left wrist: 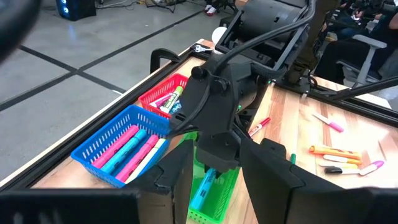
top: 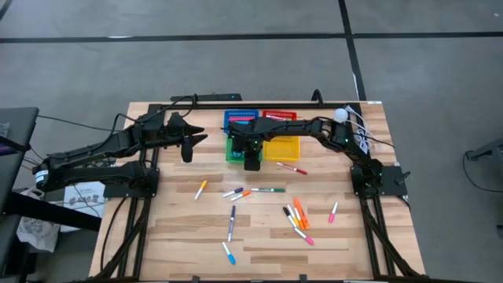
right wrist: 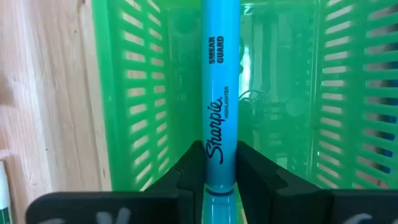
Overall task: Pick & Place Markers
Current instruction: Put the blue highlighter into the blue bin
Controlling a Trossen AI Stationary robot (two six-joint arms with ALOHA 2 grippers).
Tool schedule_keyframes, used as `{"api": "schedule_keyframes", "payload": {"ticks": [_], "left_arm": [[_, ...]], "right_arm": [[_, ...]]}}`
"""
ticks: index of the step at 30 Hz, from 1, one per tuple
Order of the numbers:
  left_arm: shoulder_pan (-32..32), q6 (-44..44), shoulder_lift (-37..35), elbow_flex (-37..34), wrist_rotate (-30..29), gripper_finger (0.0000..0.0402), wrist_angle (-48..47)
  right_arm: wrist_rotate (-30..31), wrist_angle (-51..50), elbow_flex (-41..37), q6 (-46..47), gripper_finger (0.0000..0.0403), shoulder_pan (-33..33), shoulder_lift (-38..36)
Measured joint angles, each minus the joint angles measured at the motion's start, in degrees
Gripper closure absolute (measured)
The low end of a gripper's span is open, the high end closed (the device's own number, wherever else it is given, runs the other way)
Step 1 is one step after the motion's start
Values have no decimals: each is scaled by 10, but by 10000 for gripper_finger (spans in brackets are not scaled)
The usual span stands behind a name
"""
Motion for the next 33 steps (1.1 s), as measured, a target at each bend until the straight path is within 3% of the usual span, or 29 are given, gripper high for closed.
{"api": "schedule_keyframes", "payload": {"ticks": [13, 22, 28, 33], "left_arm": [[0, 0, 0, 0, 0, 270, 0], [0, 0, 0, 0, 0, 270, 0], [0, 0, 0, 0, 0, 270, 0], [0, 0, 0, 0, 0, 270, 0]], "right_arm": [[18, -3, 27, 5, 341, 3, -5], [20, -66, 129, -1, 341, 3, -5], [92, -95, 206, -20, 342, -4, -5], [120, -77, 219, -26, 342, -28, -5]]}}
